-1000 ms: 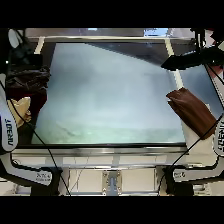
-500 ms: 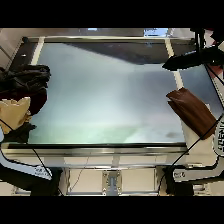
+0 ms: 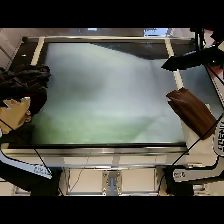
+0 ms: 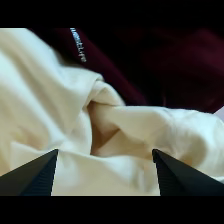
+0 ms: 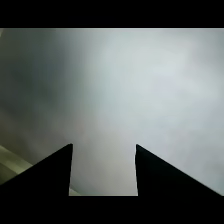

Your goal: Fold the shirts.

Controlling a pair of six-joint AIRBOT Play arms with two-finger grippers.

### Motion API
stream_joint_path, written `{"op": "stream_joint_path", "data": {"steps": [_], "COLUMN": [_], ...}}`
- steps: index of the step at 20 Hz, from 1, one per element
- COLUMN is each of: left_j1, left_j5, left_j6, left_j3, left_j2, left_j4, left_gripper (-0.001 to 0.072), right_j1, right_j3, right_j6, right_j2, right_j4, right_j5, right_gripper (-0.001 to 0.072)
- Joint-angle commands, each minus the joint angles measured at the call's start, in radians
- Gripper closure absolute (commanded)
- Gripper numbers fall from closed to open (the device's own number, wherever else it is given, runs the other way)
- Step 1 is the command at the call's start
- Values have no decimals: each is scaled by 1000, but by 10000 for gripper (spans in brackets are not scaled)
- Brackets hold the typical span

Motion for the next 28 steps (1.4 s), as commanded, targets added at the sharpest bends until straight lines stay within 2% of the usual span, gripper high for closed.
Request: {"op": "stream_joint_path", "data": {"steps": [1,5,6,7,8,9,12,15,18,20,21,22,23,28], "left_j1": [3,3,3,3,3,3,2,-16,-109,-218,-287,-359,-445,-872], "left_j5": [10,-16,-31,-41,-49,-56,-94,-93,-107,-121,-119,-122,-116,-3], "left_j6": [45,50,50,51,51,54,119,166,181,189,209,215,216,233], "left_j3": [-3,-3,-3,-3,-3,-3,11,93,245,311,314,313,306,266], "left_j2": [-25,-71,-82,-91,-99,-102,-100,-72,-43,-30,-24,-24,-25,-72], "left_j4": [-43,-78,-79,-78,-79,-82,-183,-467,-712,-829,-874,-893,-880,-785], "left_gripper": [-4,1,23,178,542,695,696,697,697,697,697,697,697,697], "right_j1": [1,1,1,1,1,1,1,2,0,0,0,0,-2,-2], "right_j3": [0,0,0,0,0,0,0,0,0,0,0,0,0,0], "right_j6": [45,45,46,46,46,46,46,85,100,101,101,101,101,101], "right_j2": [-1,-1,-1,-1,-1,-1,-1,-1,-2,-2,-2,-2,-2,-2], "right_j4": [26,31,31,31,32,32,33,47,26,-59,-105,-157,-203,-407], "right_j5": [-21,-35,-35,-31,-25,-25,-32,-13,32,51,63,72,77,69], "right_gripper": [265,264,264,264,264,264,265,264,265,270,349,466,502,496]}}
